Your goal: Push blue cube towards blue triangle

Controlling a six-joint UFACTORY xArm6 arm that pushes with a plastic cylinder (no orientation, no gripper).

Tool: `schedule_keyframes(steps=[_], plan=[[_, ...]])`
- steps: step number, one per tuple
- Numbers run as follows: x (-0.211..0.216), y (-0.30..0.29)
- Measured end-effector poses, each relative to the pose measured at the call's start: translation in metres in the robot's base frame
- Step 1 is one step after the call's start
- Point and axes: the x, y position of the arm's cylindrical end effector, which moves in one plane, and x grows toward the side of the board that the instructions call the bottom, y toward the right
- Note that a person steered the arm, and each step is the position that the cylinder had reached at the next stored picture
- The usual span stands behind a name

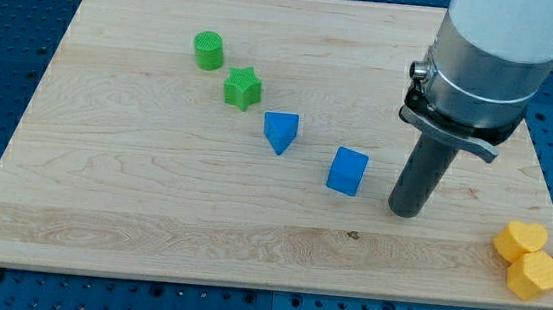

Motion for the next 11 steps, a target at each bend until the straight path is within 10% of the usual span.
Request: schedule_keyframes(steps=[11], plan=[[-0.018, -0.024]])
